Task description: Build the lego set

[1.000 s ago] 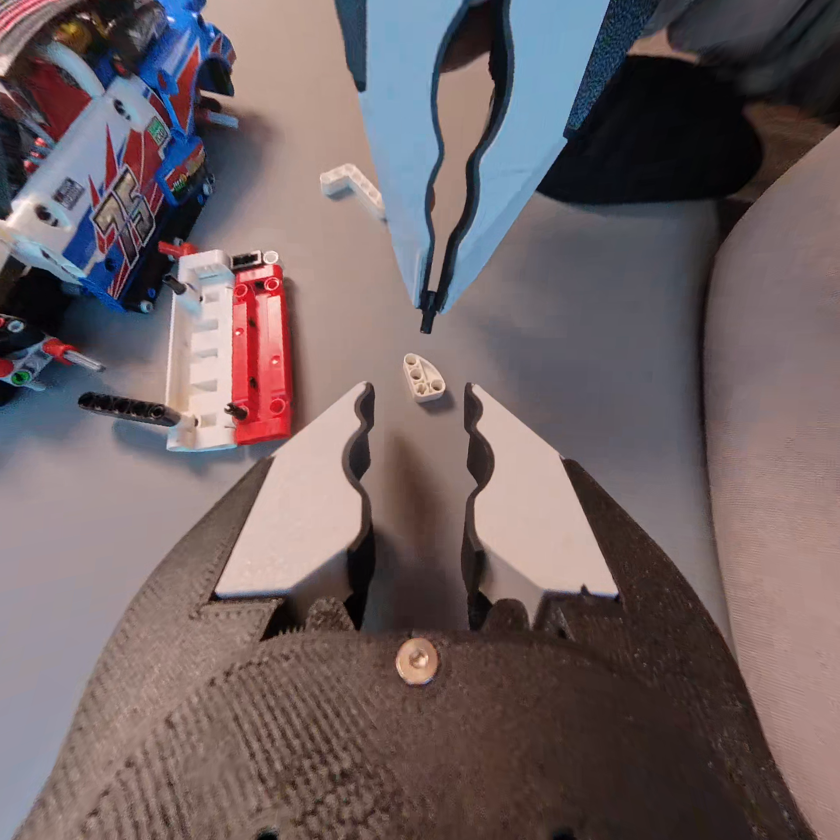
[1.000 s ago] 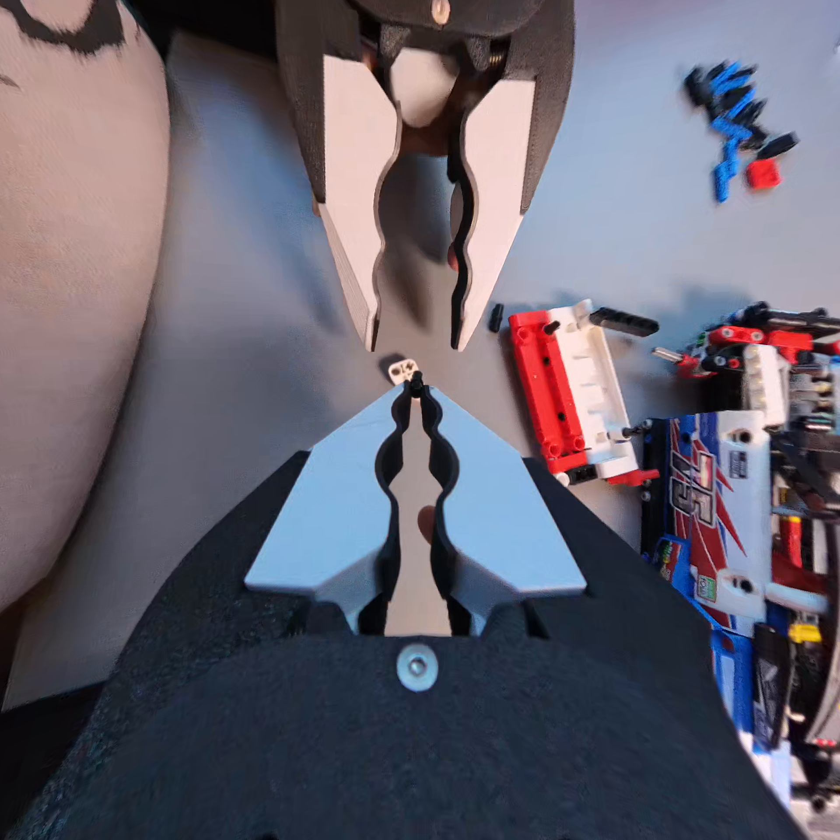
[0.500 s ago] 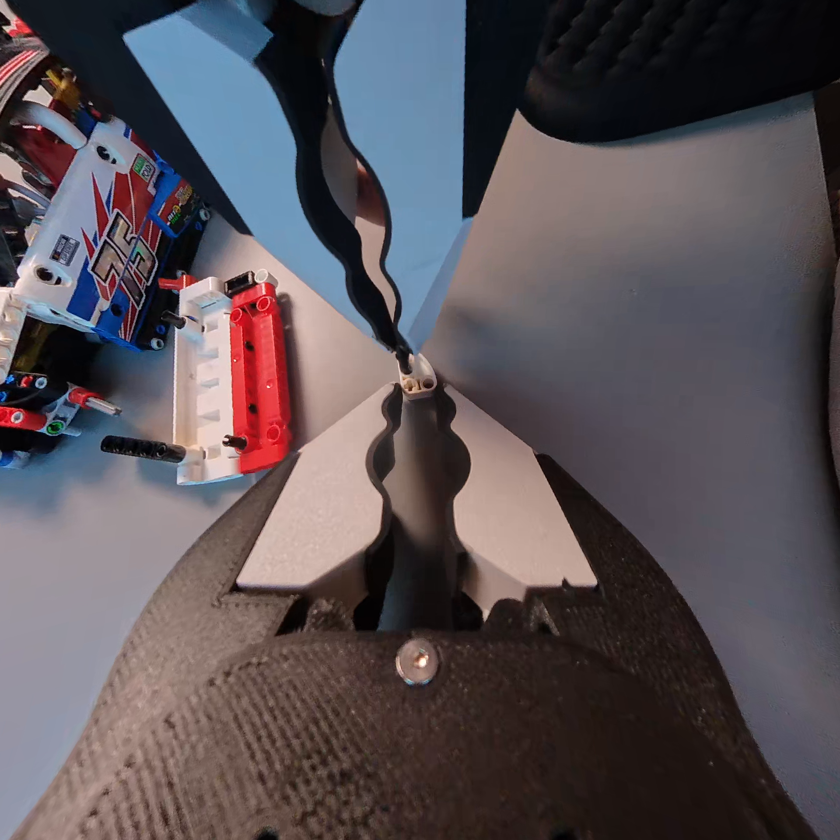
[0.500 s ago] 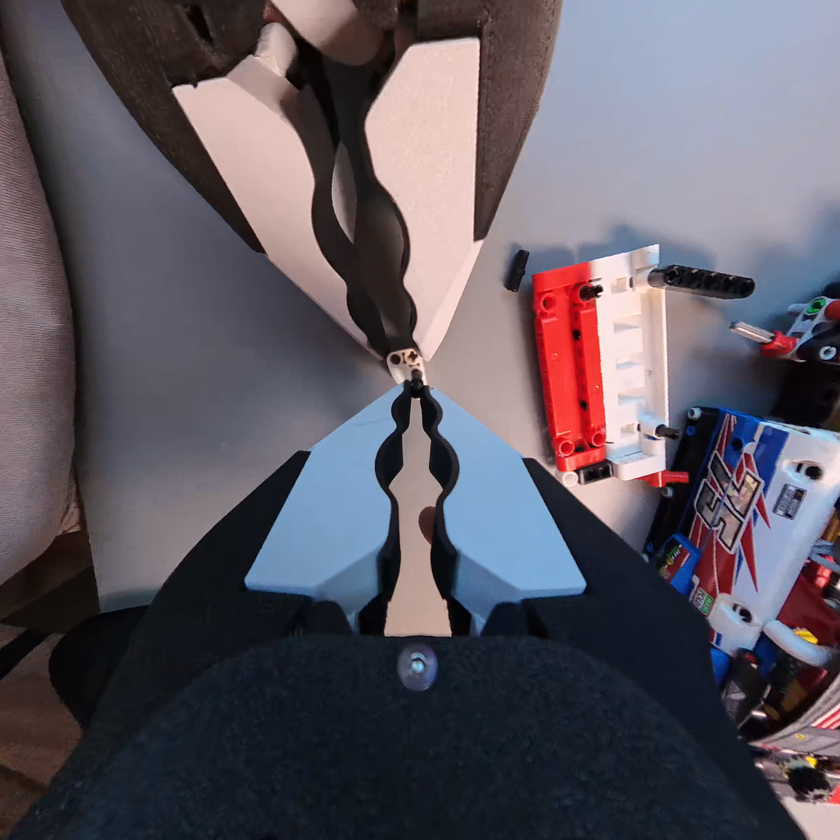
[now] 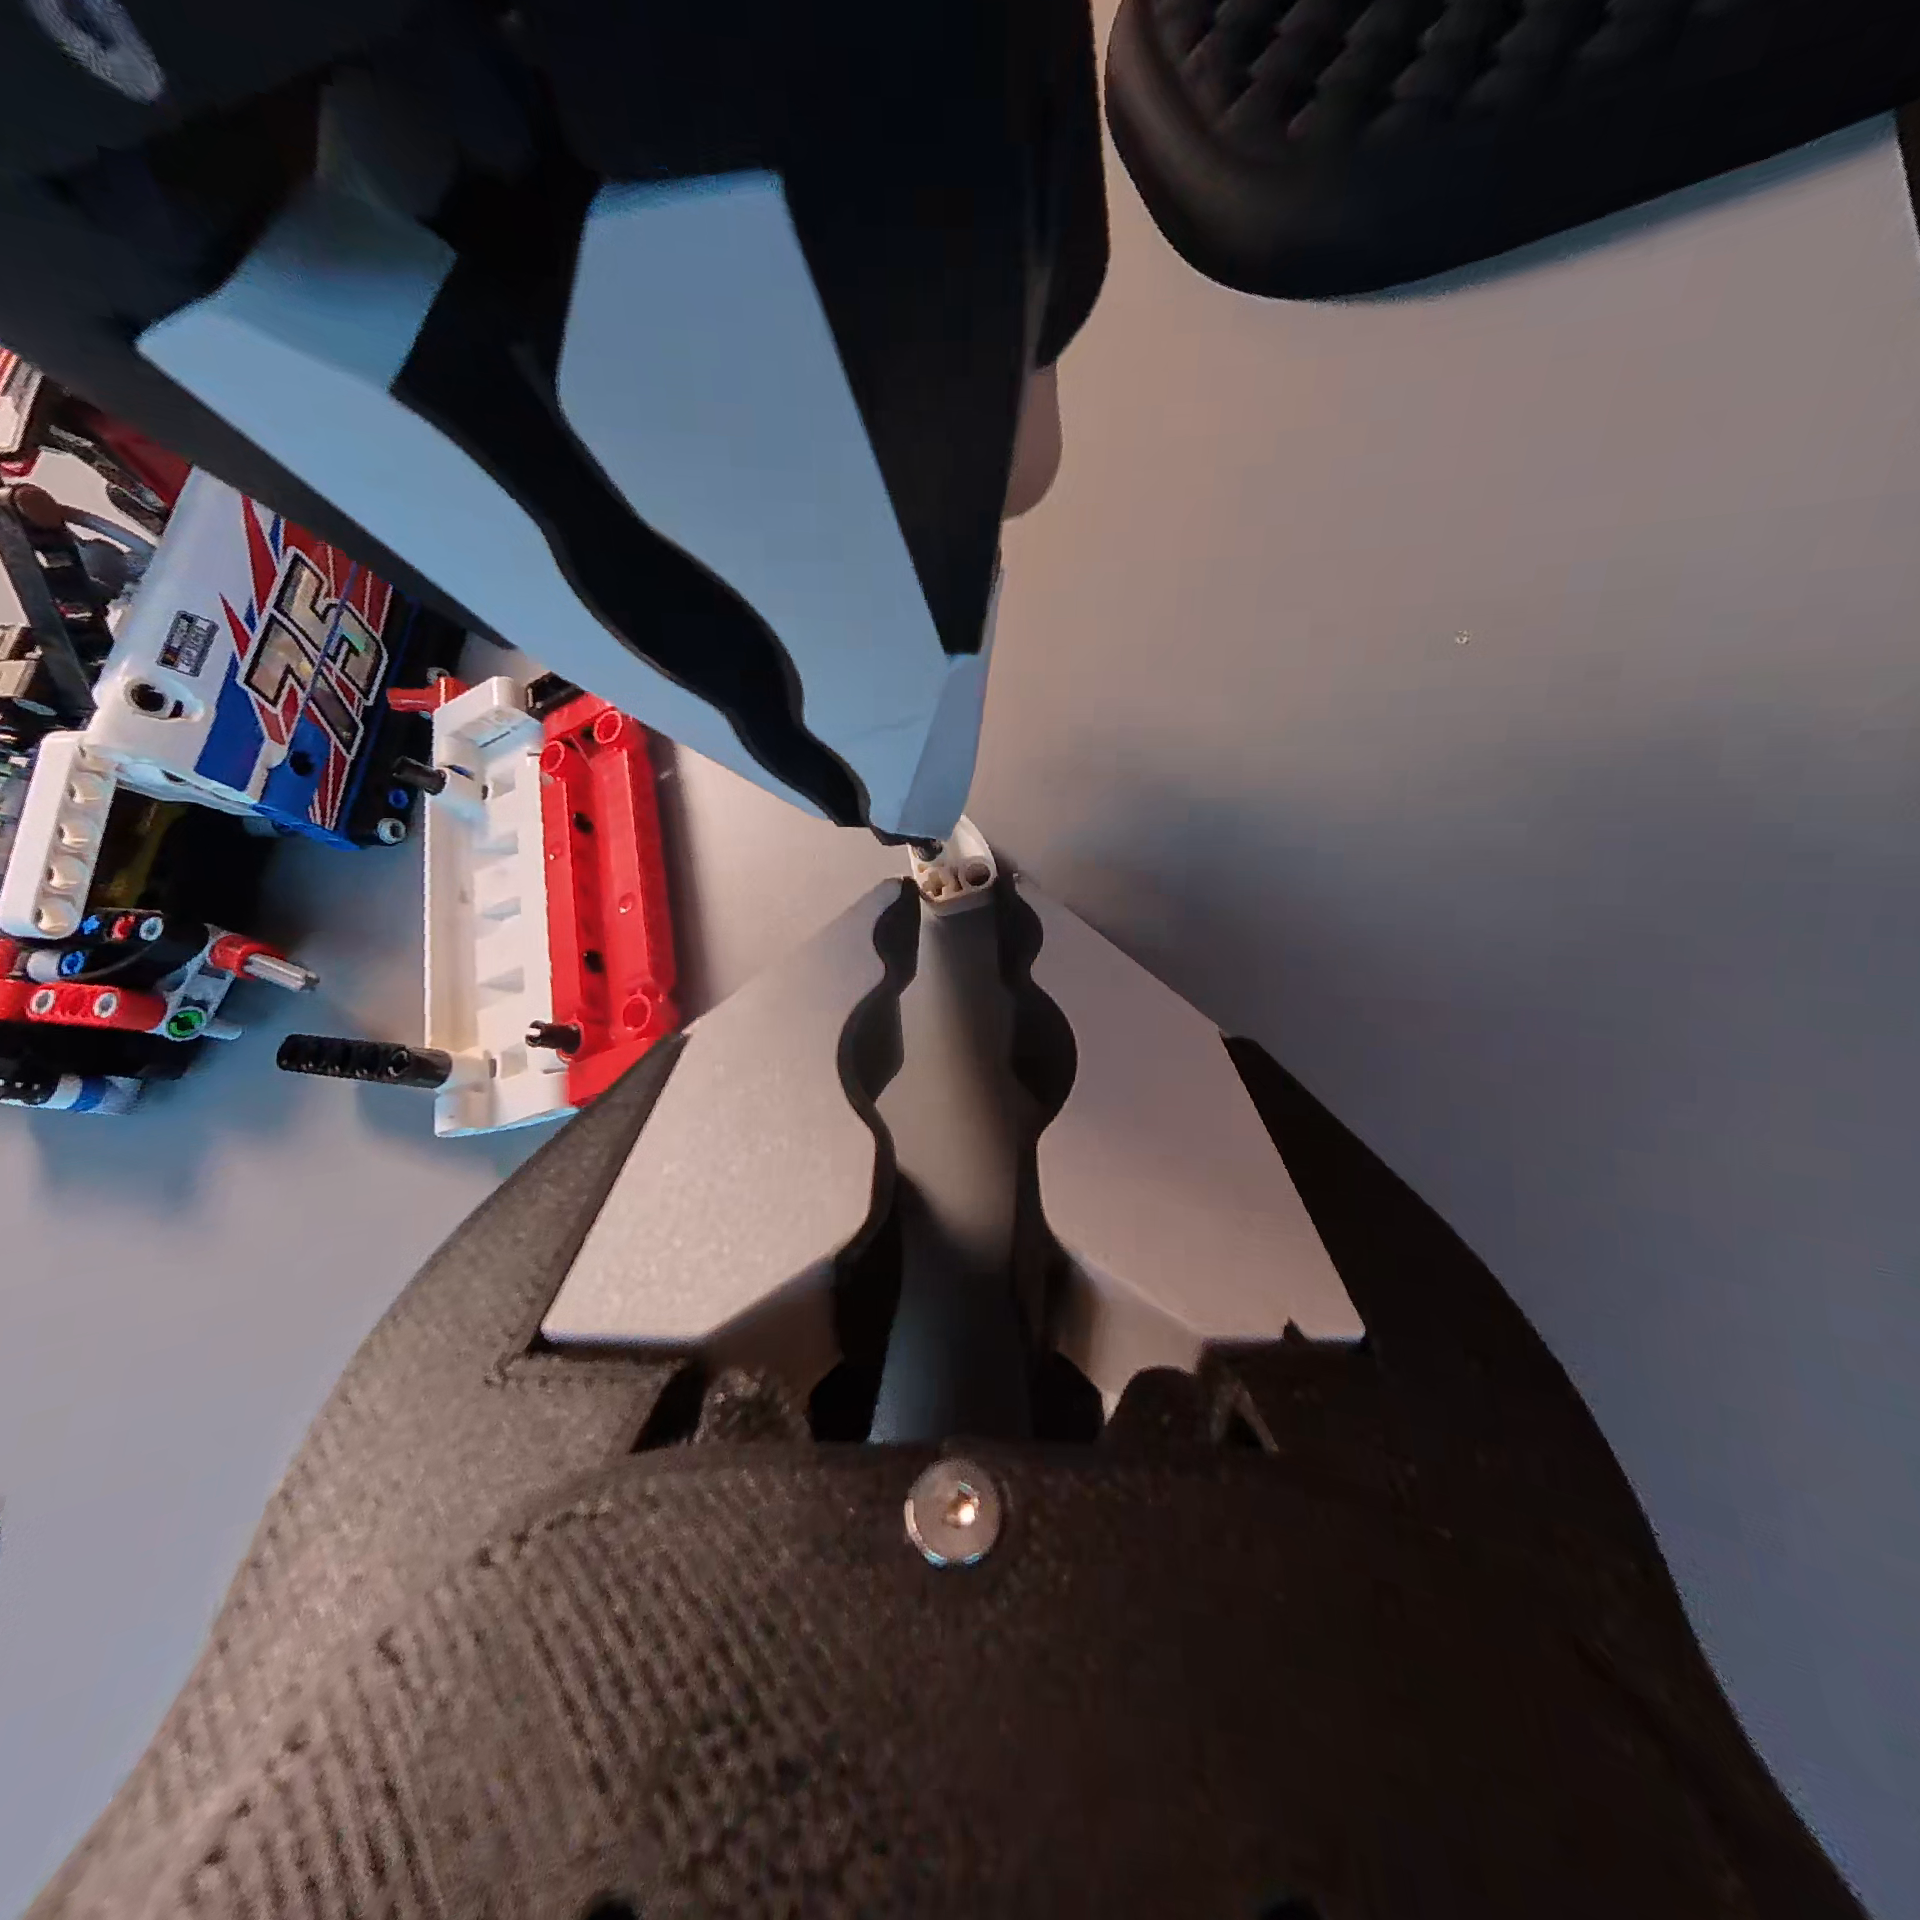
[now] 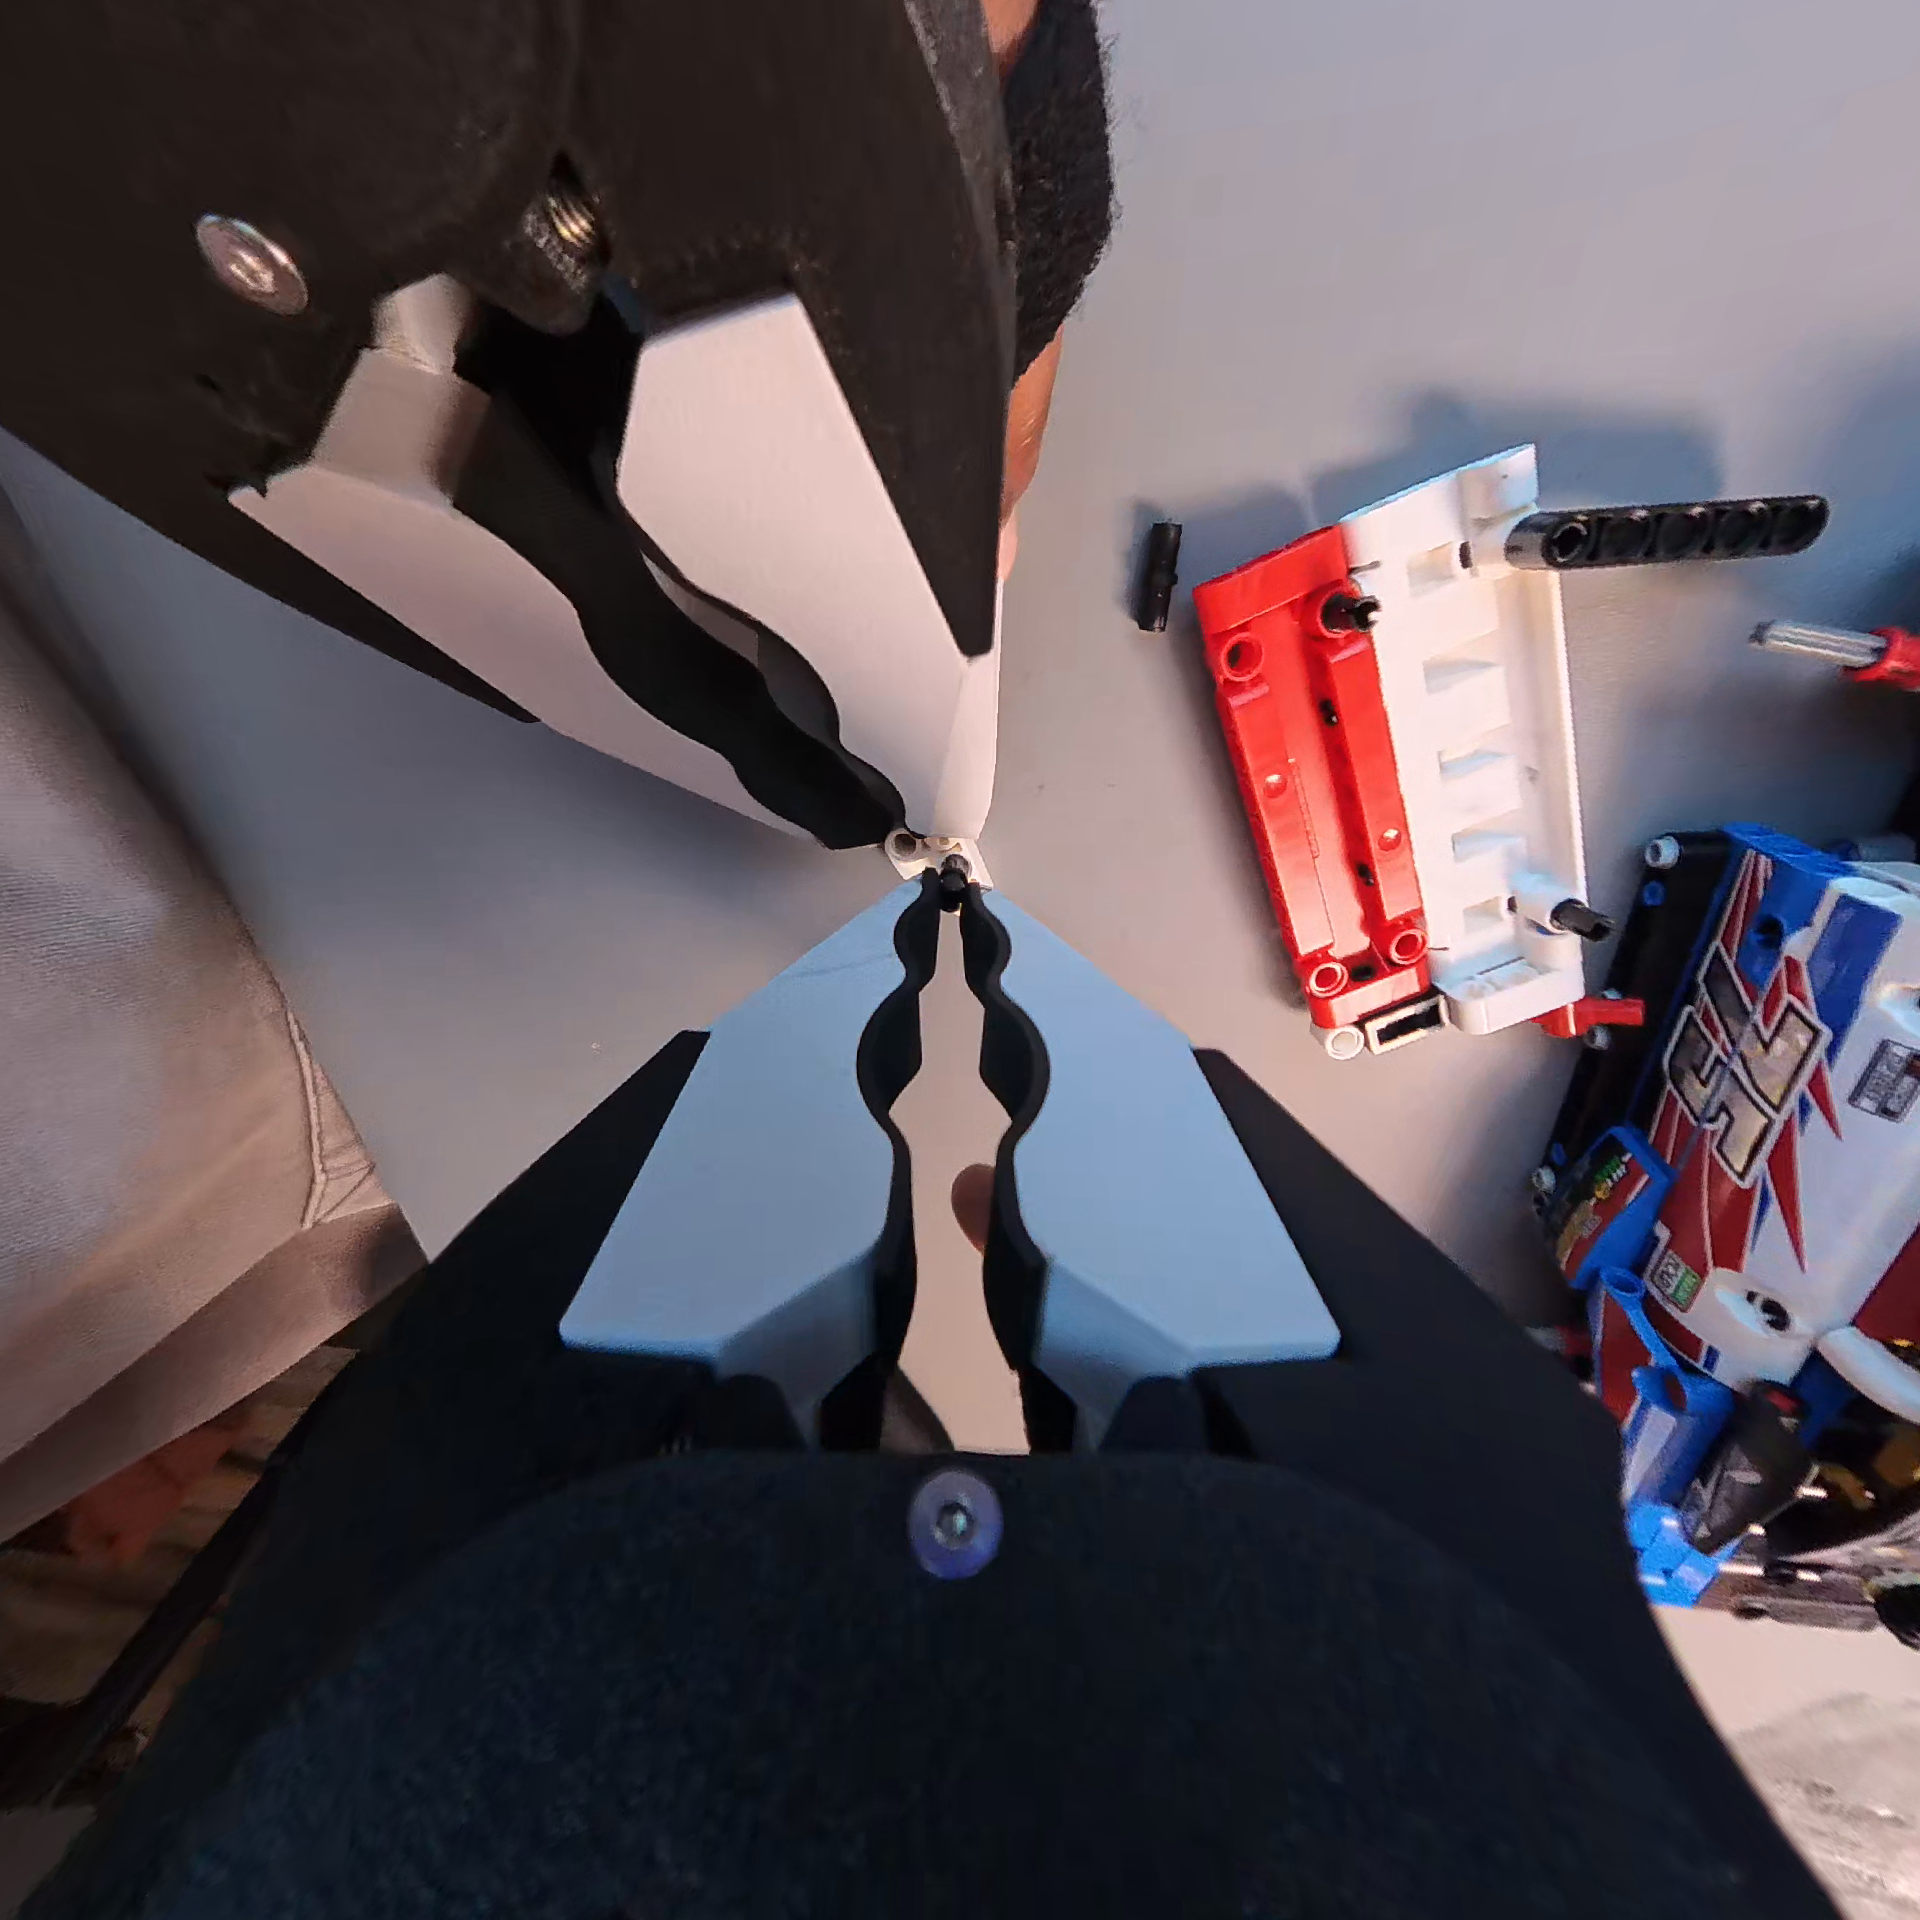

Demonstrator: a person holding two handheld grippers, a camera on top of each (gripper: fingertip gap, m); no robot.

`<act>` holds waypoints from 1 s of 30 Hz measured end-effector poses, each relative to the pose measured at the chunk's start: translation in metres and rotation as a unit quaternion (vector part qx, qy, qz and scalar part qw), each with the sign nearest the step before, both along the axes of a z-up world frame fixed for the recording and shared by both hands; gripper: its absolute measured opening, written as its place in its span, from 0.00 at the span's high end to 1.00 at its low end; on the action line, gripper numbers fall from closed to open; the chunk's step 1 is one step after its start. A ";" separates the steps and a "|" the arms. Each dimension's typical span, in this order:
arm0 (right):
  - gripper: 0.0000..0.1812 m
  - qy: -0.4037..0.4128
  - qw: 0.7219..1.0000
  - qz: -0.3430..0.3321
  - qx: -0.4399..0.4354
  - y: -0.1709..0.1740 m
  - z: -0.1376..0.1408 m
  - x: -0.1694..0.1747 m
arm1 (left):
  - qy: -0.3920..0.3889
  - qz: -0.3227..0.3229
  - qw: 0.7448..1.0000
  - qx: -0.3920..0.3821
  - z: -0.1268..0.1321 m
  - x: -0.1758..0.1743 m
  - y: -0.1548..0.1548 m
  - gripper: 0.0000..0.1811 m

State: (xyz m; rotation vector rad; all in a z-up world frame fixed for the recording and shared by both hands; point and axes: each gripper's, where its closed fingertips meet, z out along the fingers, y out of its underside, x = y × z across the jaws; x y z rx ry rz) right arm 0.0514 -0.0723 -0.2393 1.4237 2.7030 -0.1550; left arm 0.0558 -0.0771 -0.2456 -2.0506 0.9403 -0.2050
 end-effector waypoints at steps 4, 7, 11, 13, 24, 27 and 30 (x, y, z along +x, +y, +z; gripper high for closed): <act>1.00 0.009 1.000 -0.012 0.021 0.000 0.000 0.000 | 0.003 0.001 1.000 0.002 0.000 0.000 0.000 0.93; 1.00 0.011 0.999 -0.016 0.035 0.000 0.000 -0.001 | 0.004 0.001 1.000 0.003 0.000 0.000 0.000 0.93; 1.00 0.005 0.999 -0.025 0.031 0.001 0.000 0.000 | 0.007 0.002 1.000 0.005 0.000 0.000 0.000 0.93; 1.00 0.007 0.999 -0.024 0.028 0.001 0.000 0.000 | 0.008 0.003 1.000 0.006 0.000 0.000 0.000 0.93; 1.00 -0.004 1.000 -0.018 0.022 0.001 -0.001 0.000 | 0.013 0.002 1.000 0.009 0.000 0.000 0.000 0.93; 1.00 -0.006 1.000 -0.015 0.026 0.001 -0.001 0.000 | 0.016 0.001 1.000 0.012 0.000 0.000 0.000 0.93; 1.00 -0.001 0.999 -0.014 0.030 0.001 -0.001 0.000 | 0.016 0.001 1.000 0.011 0.000 0.000 0.000 0.93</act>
